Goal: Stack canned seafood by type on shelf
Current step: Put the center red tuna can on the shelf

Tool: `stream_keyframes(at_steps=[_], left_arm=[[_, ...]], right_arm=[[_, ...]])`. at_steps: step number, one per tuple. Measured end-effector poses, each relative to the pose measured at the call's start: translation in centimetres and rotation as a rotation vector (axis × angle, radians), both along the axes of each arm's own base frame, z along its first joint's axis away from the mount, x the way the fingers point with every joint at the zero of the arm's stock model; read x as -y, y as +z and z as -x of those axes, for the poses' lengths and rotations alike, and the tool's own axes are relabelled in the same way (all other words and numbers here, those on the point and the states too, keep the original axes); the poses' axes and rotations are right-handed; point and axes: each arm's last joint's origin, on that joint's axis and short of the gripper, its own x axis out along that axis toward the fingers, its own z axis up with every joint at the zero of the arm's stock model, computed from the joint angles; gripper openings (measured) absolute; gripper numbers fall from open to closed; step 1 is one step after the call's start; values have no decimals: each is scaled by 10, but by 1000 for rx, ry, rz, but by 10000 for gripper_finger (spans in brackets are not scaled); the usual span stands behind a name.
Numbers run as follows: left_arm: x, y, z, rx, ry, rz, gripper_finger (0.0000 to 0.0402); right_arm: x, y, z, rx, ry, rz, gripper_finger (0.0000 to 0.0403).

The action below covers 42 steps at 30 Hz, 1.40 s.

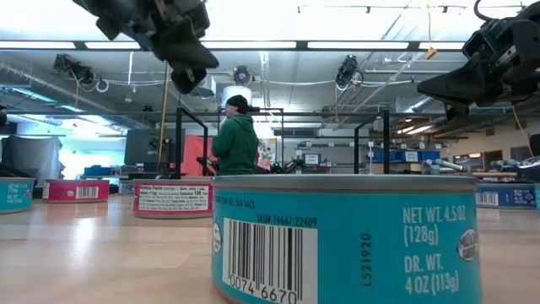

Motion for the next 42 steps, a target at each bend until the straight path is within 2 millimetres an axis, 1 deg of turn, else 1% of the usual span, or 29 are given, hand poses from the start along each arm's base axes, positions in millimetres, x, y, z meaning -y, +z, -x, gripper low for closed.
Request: stream_keyframes(at_steps=[6,8,12,16,23,25,29,33,38,42], left_arm=[[0,-25,-18,-116,58,-27,8],[3,-34,-23,-163,69,-11,8],[13,-50,-31,-259,101,51,8],[23,-60,-36,-317,149,95,8],[39,-63,-32,-430,173,175,8],[42,-58,-34,-427,146,160,8],[46,-46,-37,-402,32,96,8],[47,-38,-38,-422,-12,107,8],[46,-41,-33,-478,-21,30,13],[46,-52,-34,-536,-70,-18,32]], right_arm=[[0,0,0,0,0,0,28],[0,0,0,0,0,0,28],[0,0,0,0,-1,0,28],[0,0,0,0,0,0,28],[0,0,0,0,0,0,28],[0,0,0,0,0,0,28],[0,0,0,0,0,0,28],[0,0,0,0,0,0,28],[0,0,0,0,0,0,28],[0,0,0,0,0,0,28]])
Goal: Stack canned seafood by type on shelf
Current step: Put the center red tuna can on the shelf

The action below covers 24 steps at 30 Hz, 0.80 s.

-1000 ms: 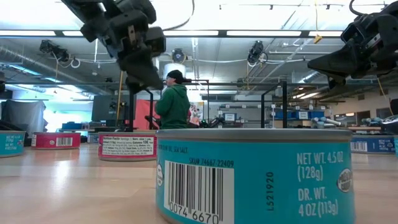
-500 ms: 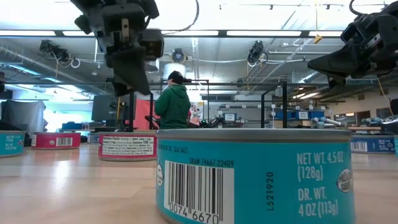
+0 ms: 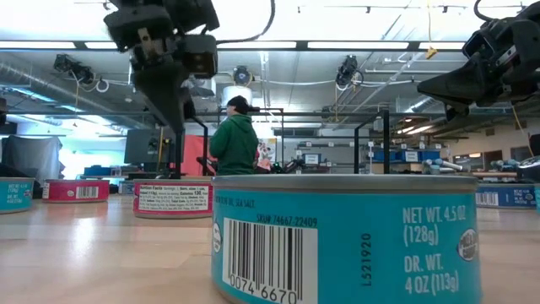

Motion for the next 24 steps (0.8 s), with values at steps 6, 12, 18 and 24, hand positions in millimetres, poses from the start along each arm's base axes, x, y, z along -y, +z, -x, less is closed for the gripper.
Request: stream_keyframes(at_steps=[6,12,18,24], left_arm=[[0,-24,-11,-78,-10,9,72],[0,-50,-22,-161,32,47,89],[1,-65,-29,-214,88,106,90],[2,-64,-34,-201,178,189,84]], right_arm=[[0,0,0,2,0,0,28],[0,1,0,9,0,1,28],[0,2,0,17,0,2,28],[0,2,0,17,0,2,28]])
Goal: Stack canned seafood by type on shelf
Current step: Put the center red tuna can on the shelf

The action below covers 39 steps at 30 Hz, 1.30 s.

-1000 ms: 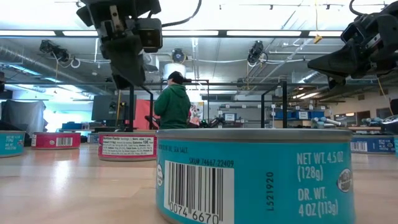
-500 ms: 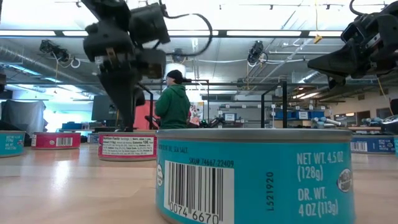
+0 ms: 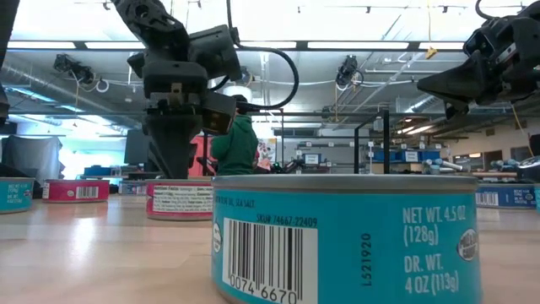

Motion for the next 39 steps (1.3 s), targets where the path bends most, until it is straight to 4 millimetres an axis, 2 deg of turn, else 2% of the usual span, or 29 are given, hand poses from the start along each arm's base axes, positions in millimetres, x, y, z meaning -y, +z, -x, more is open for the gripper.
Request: stream_keyframes(at_steps=[9,21,25,32,39], left_arm=[[0,1,-2,-2,66,36,8],[-7,3,-6,13,114,108,2],[-12,21,-20,98,94,89,1],[-22,66,-46,259,93,58,1],[-26,103,-58,340,107,-68,0]], right_arm=[[0,0,0,1,0,0,28],[0,0,0,1,0,0,28],[0,0,0,1,0,0,28],[0,0,0,1,0,0,28],[0,0,0,1,0,0,28]])
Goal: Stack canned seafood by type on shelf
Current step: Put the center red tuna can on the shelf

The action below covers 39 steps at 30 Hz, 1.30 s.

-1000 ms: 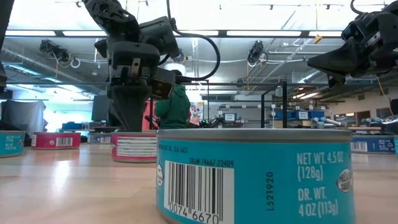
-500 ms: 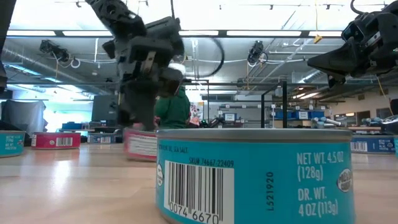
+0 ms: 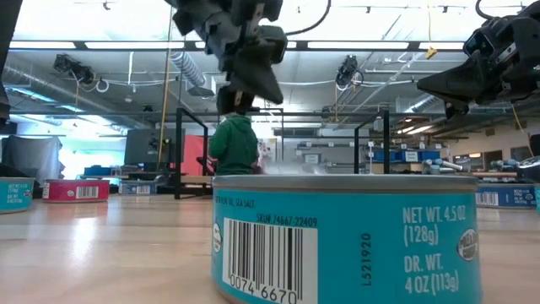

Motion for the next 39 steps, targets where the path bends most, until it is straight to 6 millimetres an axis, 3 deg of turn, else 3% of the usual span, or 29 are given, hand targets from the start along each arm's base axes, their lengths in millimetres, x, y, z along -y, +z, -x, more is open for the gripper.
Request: stream_keyframes(at_steps=[9,13,19,24,31,39], left_arm=[[-1,3,1,-16,23,-58,0],[0,2,0,1,-23,-153,0],[-2,-13,-8,213,-126,-208,0],[1,-23,-10,446,-229,-219,0],[-8,-44,0,504,-152,-148,0],[-8,-45,2,561,-158,-138,0]], right_arm=[[0,0,0,0,0,0,28],[1,0,0,-20,-39,153,28],[2,0,0,-39,-64,303,28],[2,1,0,-31,-73,307,28],[2,9,1,65,-66,177,28],[2,32,6,324,-109,123,28]])
